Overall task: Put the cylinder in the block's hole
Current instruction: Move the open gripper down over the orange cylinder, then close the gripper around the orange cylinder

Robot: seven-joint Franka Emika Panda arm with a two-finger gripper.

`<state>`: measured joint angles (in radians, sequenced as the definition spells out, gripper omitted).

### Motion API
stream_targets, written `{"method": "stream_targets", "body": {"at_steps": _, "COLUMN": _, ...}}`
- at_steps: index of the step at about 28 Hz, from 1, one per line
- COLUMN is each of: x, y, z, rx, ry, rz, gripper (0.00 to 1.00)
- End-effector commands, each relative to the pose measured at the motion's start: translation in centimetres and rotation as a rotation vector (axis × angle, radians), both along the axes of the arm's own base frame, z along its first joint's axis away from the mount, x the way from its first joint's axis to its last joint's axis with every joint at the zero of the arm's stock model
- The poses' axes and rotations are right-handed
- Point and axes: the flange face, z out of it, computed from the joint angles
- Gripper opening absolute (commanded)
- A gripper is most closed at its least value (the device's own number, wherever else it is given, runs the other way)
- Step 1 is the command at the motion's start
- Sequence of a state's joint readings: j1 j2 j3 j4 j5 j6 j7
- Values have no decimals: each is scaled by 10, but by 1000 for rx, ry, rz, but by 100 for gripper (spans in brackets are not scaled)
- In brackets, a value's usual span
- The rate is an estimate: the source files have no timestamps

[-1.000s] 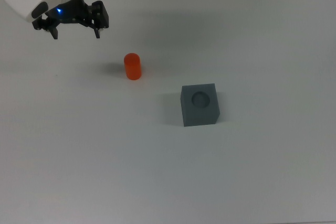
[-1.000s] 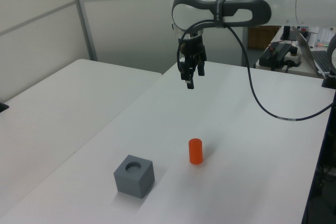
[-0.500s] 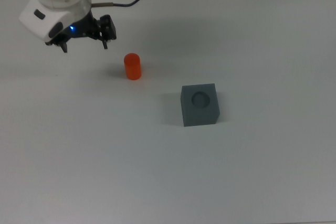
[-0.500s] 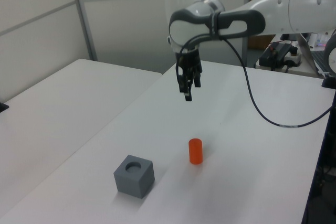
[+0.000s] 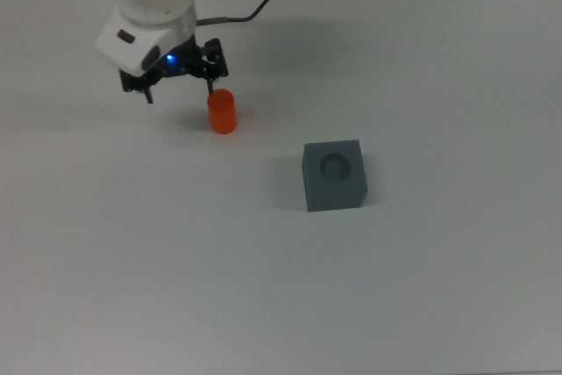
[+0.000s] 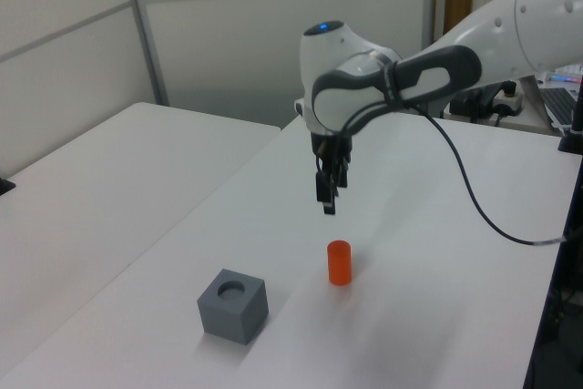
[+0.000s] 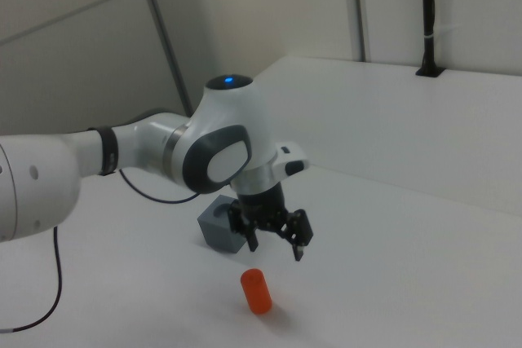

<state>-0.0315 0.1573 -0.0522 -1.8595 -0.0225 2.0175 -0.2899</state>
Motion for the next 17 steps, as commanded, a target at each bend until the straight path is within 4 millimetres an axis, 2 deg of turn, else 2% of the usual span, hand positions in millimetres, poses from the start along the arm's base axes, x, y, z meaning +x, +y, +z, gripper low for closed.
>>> {"method": "stream_targets", "body": {"at_steps": 1, "x": -20, "y": 17, "z": -19, "rx": 5, "ry": 13, "rz": 48, "gripper": 100}}
{"method": "stream_targets", "body": {"at_steps": 4, "x": -21, "y": 18, "z": -27, "rx": -1, "ry": 31, "rz": 54, "gripper": 100}}
{"method": "stream_targets", "body": {"at_steps": 8, "x": -20, "y": 30, "z": -42, "rx": -15, "ry": 58, "rz": 85, "gripper": 100}}
{"method": "stream_targets", "body": {"at_steps": 10, "x": -18, "y": 36, "z": -57, "rx": -15, "ry": 82, "rz": 95, "gripper": 100}}
{"method": "stream_targets", "body": {"at_steps": 17, "x": -15, "y": 47, "z": -68, "rx": -26, "ry": 99, "rz": 117, "gripper": 100}}
